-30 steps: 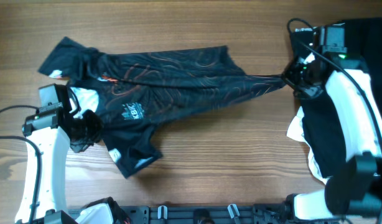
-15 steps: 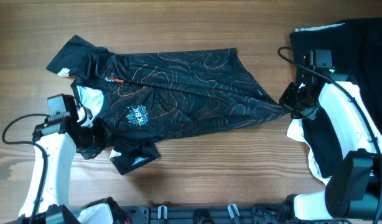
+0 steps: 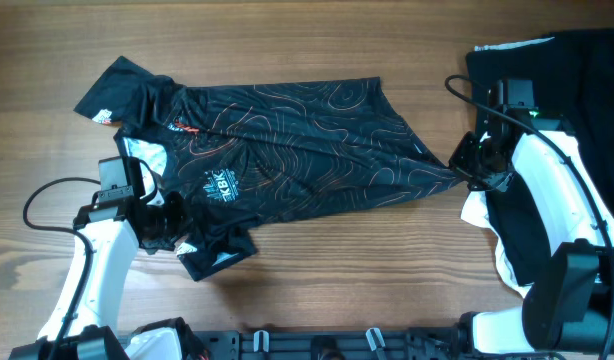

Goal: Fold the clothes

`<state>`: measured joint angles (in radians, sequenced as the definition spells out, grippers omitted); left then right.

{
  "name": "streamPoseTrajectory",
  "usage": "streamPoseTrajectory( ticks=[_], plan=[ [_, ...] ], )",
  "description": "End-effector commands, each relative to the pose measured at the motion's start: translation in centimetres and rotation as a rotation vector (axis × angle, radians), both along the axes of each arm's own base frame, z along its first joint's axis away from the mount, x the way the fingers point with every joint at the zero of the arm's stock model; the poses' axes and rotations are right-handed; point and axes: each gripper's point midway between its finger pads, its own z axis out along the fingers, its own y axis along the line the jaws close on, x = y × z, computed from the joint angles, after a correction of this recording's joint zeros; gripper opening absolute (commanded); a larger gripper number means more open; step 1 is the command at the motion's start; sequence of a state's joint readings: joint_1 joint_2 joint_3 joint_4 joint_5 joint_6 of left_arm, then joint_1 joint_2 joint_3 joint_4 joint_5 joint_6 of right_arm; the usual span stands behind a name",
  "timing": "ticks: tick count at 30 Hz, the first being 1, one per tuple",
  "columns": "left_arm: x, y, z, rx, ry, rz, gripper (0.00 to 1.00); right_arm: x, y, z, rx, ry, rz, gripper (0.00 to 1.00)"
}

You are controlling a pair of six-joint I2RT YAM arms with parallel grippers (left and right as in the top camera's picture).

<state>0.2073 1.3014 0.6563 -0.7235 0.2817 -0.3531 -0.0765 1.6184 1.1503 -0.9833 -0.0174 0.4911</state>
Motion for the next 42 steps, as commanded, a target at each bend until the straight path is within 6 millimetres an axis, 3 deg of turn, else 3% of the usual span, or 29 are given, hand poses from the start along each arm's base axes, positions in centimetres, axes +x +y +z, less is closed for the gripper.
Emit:
streamPoseTrajectory(
  ticks=[1, 6, 7, 9, 13, 15, 17, 19, 22, 23, 26, 32, 37, 40, 42],
  plan=[
    [-0.4, 0.2, -0.6, 0.011, 0.016, 0.035, 0.32, -0.2, -0.4, -0.5, -0.024, 0.017, 0.016, 0.08],
    [-0.1, 0.0, -1.2, 0.008, -0.011, 0.042, 0.31, -0.2, -0.2, -0.5, -0.017, 0.017, 0.017, 0.08],
    [0.2, 0.1, -1.1, 0.010, -0.021, 0.042, 0.27, -0.2, -0.2, -0.5, -0.017, 0.017, 0.017, 0.08],
    [0.6, 0.2, -1.0, 0.013, -0.039, 0.042, 0.04, -0.3, -0.2, -0.5, -0.017, 0.018, 0.017, 0.08],
    [2.3, 0.5, 0.3, 0.027, -0.102, 0.035, 0.04, -0.1, 0.6, -0.4, 0.025, 0.010, 0.060, 0.04],
    [4.1, 1.0, 3.2, 0.065, -0.172, -0.016, 0.04, 0.2, 0.9, 0.4, 0.045, -0.010, 0.087, 0.05],
    [5.6, 2.7, 6.9, 0.166, -0.230, -0.027, 0.04, 0.8, 1.0, 2.4, 0.041, -0.049, 0.112, 0.04],
    [6.9, 4.4, 12.5, 0.264, -0.295, 0.006, 0.04, 1.9, 1.2, 6.6, 0.044, -0.141, 0.142, 0.04],
    [7.7, 4.9, 20.5, 0.301, -0.409, 0.023, 0.04, 2.6, 1.5, 14.2, 0.026, -0.326, 0.173, 0.04],
    [7.6, 4.8, 23.6, 0.310, -0.457, 0.029, 0.04, 2.4, 1.5, 17.5, 0.009, -0.404, 0.190, 0.04],
    [7.0, 4.7, 29.2, 0.330, -0.548, 0.036, 0.04, 1.5, 1.5, 23.7, -0.037, -0.566, 0.228, 0.04],
    [4.5, 4.2, 40.3, 0.382, -0.825, 0.068, 0.04, -0.9, 1.2, 33.0, -0.118, -0.848, 0.212, 0.04],
    [3.1, 4.0, 44.8, 0.415, -0.992, 0.091, 0.04, -2.2, -0.9, 36.0, -0.241, -0.921, 0.136, 0.04],
    [4.1, 4.2, 44.5, 0.413, -0.981, 0.089, 0.04, -1.3, -1.0, 35.9, -0.243, -0.917, 0.136, 0.04],
    [5.8, 4.6, 42.8, 0.401, -0.917, 0.081, 0.04, 0.5, -1.1, 34.2, -0.233, -0.857, 0.143, 0.04]
  ],
)
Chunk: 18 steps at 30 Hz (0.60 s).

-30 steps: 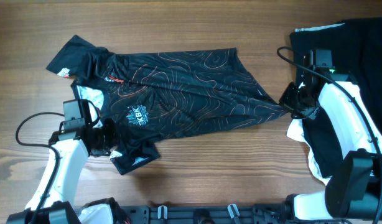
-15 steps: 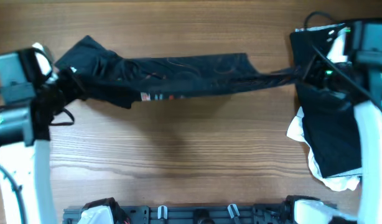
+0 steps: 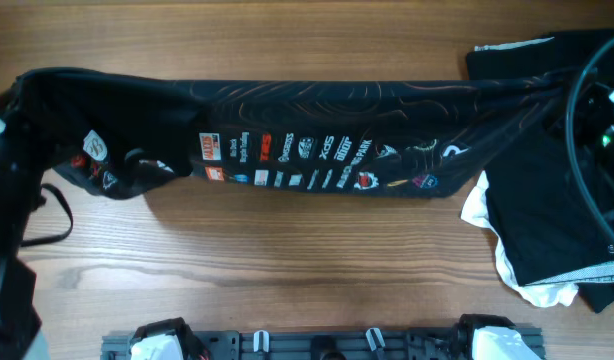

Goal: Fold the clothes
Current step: 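Lift the shirt with both grippers, shake it, and lay it flat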

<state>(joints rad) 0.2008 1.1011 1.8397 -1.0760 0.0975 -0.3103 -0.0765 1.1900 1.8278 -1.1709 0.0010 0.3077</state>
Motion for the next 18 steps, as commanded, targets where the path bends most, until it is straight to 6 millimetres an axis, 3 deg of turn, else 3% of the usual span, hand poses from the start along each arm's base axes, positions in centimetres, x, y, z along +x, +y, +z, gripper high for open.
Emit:
streamPoseTrajectory(
  ticks=[1, 7, 8, 10, 12, 14, 16, 18],
  plan=[
    [3.6, 1.0, -3.0, 0.002, 0.117, 0.009, 0.04, 2.8, -0.9, -2.1, -0.034, 0.080, -0.025, 0.04],
    [12.3, 1.3, -11.8, -0.041, 0.363, -0.032, 0.04, 9.8, 0.3, -9.8, 0.005, 0.286, 0.095, 0.05],
    [15.5, 0.7, -13.5, -0.004, 0.368, -0.085, 0.04, 13.1, 0.5, -11.5, 0.023, 0.280, 0.111, 0.04],
    [20.1, -0.1, -14.4, 0.039, 0.302, -0.134, 0.04, 17.1, 0.7, -11.4, 0.028, 0.180, 0.132, 0.04],
    [23.9, -0.3, -13.1, 0.062, 0.172, -0.139, 0.04, 20.9, 0.8, -8.3, 0.038, -0.013, 0.136, 0.04],
    [26.5, 0.2, -9.1, 0.029, -0.031, -0.105, 0.04, 23.1, 0.0, -2.4, 0.078, -0.262, 0.079, 0.04],
    [27.1, 0.8, -3.1, -0.021, -0.245, -0.073, 0.04, 23.1, -1.1, 3.9, 0.108, -0.451, 0.047, 0.04],
    [25.9, 1.7, 3.6, -0.021, -0.425, -0.055, 0.04, 21.9, -2.9, 9.3, 0.094, -0.589, -0.007, 0.04]
  ],
)
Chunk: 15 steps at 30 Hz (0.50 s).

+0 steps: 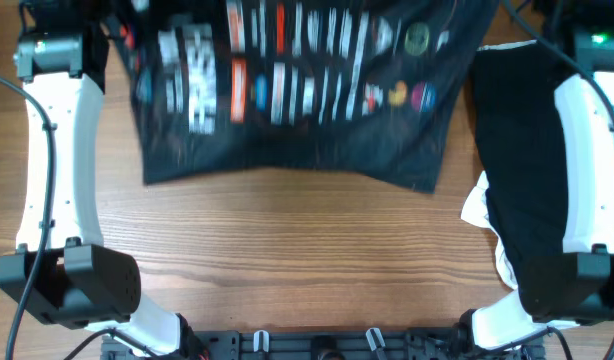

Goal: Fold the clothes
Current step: 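Lift the shirt with both grippers, shake it, and lay it flat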

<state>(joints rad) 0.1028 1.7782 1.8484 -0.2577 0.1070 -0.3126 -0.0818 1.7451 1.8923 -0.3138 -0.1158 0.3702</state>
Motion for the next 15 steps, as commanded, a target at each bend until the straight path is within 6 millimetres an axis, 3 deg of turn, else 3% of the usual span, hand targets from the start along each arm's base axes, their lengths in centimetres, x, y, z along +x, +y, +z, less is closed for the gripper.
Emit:
streamPoseTrajectory(
  ticks=[1, 4, 6, 7, 11, 12, 15],
  plan=[
    [-3.2, 1.9, 13.5, -0.048, -0.339, 0.049, 0.04, -3.4, -3.4, 11.0, 0.045, -0.254, -0.104, 0.04],
    [-6.0, 2.6, 19.5, -0.027, -0.469, 0.065, 0.04, -4.9, -4.7, 14.0, 0.032, -0.317, -0.134, 0.04],
    [-6.3, 2.1, 19.0, -0.027, -0.413, 0.030, 0.04, -4.9, -5.5, 12.2, 0.012, -0.239, -0.151, 0.04],
    [-6.0, 1.9, 17.2, -0.039, -0.335, 0.015, 0.04, -4.6, -5.8, 9.7, -0.012, -0.144, -0.168, 0.05],
    [-5.8, 1.1, 4.6, -0.117, 0.154, 0.017, 0.04, -4.3, -6.2, -1.0, -0.068, 0.248, -0.165, 0.04],
    [-6.5, 0.6, -0.1, -0.142, 0.333, 0.018, 0.04, -4.7, -6.1, -5.0, -0.084, 0.392, -0.146, 0.04],
    [-9.1, -0.7, -9.8, -0.142, 0.721, -0.011, 0.04, -7.0, -5.6, -14.0, -0.080, 0.744, -0.096, 0.04]
  ],
)
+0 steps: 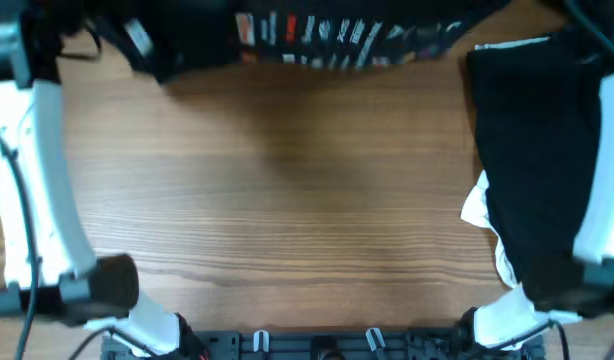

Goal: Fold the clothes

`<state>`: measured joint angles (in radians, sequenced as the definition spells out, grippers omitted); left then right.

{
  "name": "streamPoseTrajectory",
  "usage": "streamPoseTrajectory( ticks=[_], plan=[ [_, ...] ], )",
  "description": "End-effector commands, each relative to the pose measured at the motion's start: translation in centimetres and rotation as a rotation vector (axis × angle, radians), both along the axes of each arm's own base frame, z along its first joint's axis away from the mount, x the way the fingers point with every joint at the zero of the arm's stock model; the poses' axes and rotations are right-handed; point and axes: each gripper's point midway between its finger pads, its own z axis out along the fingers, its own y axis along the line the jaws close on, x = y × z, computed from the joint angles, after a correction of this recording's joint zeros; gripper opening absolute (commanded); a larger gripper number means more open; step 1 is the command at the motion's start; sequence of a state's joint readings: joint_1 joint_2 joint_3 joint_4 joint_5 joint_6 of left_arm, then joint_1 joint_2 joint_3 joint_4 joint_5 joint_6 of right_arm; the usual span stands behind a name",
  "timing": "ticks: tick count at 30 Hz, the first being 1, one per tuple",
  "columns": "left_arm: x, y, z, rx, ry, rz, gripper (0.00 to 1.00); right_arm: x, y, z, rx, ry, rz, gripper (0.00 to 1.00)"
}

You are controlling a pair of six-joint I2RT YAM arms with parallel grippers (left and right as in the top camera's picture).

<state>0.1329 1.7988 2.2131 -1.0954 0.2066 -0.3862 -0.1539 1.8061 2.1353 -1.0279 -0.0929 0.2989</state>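
A black jersey [347, 30] with rows of coloured sponsor logos hangs blurred along the top edge of the overhead view, lifted off the wooden table [287, 200]. It is stretched between the ends of my left arm [32, 170] and right arm [599, 190], both reaching to the far side. The fingers of both grippers are lost in the dark cloth at the top corners, and the jersey stays up only by their hold. Most of the jersey is cut off by the frame.
A pile of black clothes [527, 150] lies at the right, with a white garment [484, 205] showing at its left edge. The arm bases and a mounting rail [317, 345] run along the near edge.
The jersey, which hung spread over the far half of the table, now shows only as a strip at the top edge. Both arms reach further away.
The jersey lay flat, front up, with each gripper at one lower corner. Then it was lifted and stretched between the arms, its logo side showing. It then hung spread at the far side, and now sits almost out of the frame's top.
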Motion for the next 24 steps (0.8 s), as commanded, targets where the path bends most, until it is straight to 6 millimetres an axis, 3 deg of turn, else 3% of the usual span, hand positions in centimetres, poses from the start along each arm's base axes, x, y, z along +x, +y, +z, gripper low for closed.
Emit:
streamPoseTrajectory(
  ticks=[1, 2, 5, 8, 17, 21, 24],
  plan=[
    [-1.8, -0.1, -10.5, 0.030, 0.395, -0.046, 0.04, -1.9, -2.0, -9.1, -0.055, 0.346, 0.000, 0.04],
    [-3.0, -0.6, -13.4, 0.029, 0.523, -0.079, 0.04, -3.2, -1.8, -11.6, -0.037, 0.460, 0.009, 0.04],
    [-6.0, -1.6, -19.1, 0.025, 0.797, -0.170, 0.04, -6.3, -1.3, -16.2, -0.013, 0.696, 0.042, 0.04],
    [-9.2, -2.2, -23.3, 0.004, 0.989, -0.214, 0.04, -9.3, -0.9, -20.2, 0.013, 0.861, 0.047, 0.05],
    [-20.2, -2.6, -32.0, -0.042, 1.380, -0.253, 0.04, -18.4, 1.0, -30.1, 0.098, 1.184, 0.070, 0.04],
    [-23.8, -2.2, -33.1, -0.065, 1.388, -0.211, 0.04, -22.1, 1.7, -32.2, 0.120, 1.221, 0.018, 0.04],
    [-25.1, -1.3, -31.4, -0.085, 1.306, -0.122, 0.04, -24.5, 2.0, -32.4, 0.126, 1.195, -0.036, 0.04]
  ],
)
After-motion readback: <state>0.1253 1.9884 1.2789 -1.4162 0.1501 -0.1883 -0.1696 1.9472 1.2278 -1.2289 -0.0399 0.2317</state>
